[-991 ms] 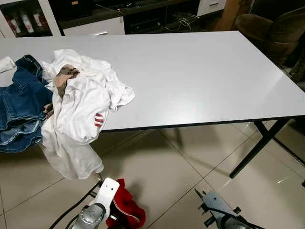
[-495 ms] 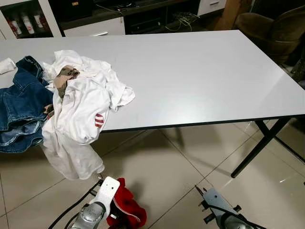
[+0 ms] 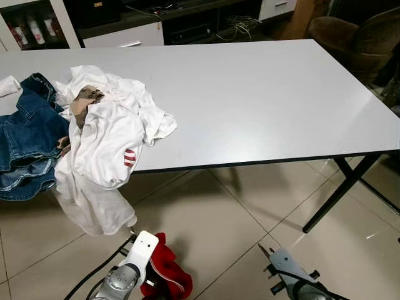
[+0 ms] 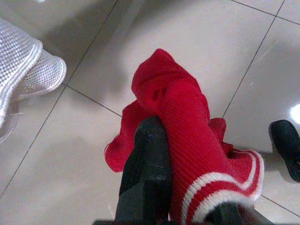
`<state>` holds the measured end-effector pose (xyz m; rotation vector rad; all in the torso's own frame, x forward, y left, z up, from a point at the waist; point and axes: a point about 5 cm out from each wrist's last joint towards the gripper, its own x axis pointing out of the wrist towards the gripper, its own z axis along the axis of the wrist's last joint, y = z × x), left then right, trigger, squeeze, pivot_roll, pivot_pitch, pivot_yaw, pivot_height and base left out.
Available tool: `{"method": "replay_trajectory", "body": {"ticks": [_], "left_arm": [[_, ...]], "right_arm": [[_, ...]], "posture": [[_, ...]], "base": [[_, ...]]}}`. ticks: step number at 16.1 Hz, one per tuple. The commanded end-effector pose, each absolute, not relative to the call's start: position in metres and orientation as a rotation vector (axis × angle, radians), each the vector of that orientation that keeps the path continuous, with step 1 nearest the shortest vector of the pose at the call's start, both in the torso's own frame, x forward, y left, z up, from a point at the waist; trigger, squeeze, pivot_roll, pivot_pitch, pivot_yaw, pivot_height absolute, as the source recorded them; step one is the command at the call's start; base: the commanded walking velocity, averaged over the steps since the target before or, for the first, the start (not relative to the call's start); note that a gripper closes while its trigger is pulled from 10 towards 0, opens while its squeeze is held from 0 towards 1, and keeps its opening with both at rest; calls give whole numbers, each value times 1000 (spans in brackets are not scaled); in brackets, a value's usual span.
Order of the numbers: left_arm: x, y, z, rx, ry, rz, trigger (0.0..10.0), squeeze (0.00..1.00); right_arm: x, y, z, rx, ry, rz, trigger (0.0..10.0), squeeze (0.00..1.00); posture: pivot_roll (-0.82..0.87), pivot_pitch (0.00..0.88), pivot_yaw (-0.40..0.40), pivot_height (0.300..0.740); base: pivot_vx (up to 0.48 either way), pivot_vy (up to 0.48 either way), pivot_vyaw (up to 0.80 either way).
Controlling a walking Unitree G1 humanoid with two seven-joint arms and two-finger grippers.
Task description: Hang hanger
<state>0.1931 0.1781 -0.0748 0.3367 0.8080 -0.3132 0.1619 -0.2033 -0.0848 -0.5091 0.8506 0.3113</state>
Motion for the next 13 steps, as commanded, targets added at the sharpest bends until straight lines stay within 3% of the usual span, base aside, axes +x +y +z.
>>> {"method": "replay_trajectory", "body": {"ticks": [1,13], "left_arm": [[193,178,-75,342,809,-312,10000,0],[191,181,-76,338,821,-291,10000,0]], "right_arm": [[167,-206,-82,-509,838,304,10000,0],[177,-196,-79,-500,800,318,10000,0]], "posture": [[11,0,32,740],[13,0,29,740]], "base": [[0,0,0],[0,0,0]]}}
